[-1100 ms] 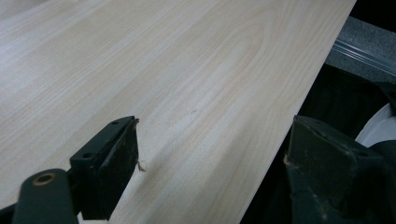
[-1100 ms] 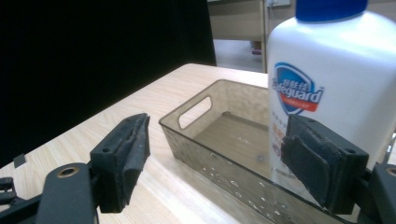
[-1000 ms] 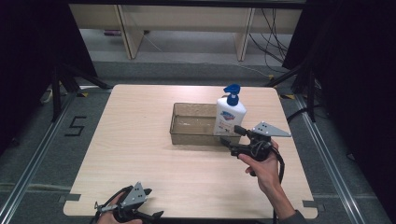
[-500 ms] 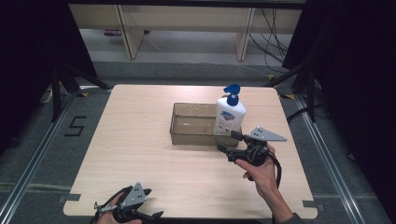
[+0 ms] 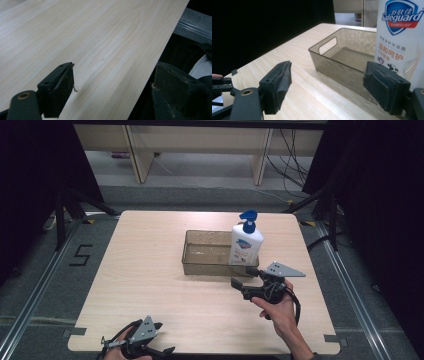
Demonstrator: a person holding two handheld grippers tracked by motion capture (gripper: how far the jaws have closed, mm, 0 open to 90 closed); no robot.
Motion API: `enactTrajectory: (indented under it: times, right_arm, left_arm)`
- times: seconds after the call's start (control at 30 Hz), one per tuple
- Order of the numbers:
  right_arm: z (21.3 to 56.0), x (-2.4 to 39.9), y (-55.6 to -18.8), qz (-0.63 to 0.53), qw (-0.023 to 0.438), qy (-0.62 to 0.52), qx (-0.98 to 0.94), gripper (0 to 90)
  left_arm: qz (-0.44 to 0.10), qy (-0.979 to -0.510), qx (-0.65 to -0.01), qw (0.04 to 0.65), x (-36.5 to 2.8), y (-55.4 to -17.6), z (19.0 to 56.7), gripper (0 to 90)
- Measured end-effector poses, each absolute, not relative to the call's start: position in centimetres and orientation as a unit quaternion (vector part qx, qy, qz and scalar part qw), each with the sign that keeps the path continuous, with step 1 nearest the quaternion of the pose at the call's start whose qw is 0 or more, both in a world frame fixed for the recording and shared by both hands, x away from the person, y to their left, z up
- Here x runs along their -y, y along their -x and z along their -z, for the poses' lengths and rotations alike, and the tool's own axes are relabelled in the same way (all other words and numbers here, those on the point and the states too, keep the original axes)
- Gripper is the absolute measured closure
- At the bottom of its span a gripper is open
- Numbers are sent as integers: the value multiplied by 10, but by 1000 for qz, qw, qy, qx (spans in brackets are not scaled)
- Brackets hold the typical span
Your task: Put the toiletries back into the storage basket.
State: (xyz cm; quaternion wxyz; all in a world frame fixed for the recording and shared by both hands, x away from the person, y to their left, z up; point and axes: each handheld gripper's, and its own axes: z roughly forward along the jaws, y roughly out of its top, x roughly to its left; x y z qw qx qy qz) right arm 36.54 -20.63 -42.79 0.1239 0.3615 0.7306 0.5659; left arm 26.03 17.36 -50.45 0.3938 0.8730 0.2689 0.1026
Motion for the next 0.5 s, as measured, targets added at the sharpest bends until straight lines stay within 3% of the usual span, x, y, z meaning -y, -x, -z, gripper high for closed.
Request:
enactTrajectory:
  times: [0.13, 0.17, 0.2, 0.47, 0.5]
  right_arm:
    - [430, 207, -364, -573, 131, -358, -726, 224]
    - [430, 206, -361, -565, 104, -375, -727, 222]
    - [431, 207, -363, -568, 122, -362, -729, 222]
    - [435, 208, -358, -571, 112, -370, -724, 222]
    - [436, 210, -359, -571, 126, -359, -727, 221]
  left_arm:
    - [-103, -873, -270, 393, -174, -260, 504, 159]
    - [-104, -873, -268, 393, -174, -260, 504, 159]
    - [-102, -873, -269, 394, -174, -260, 504, 159]
    - [-104, -873, -269, 393, -174, -260, 504, 159]
    - [-104, -873, -269, 393, -174, -260, 504, 160]
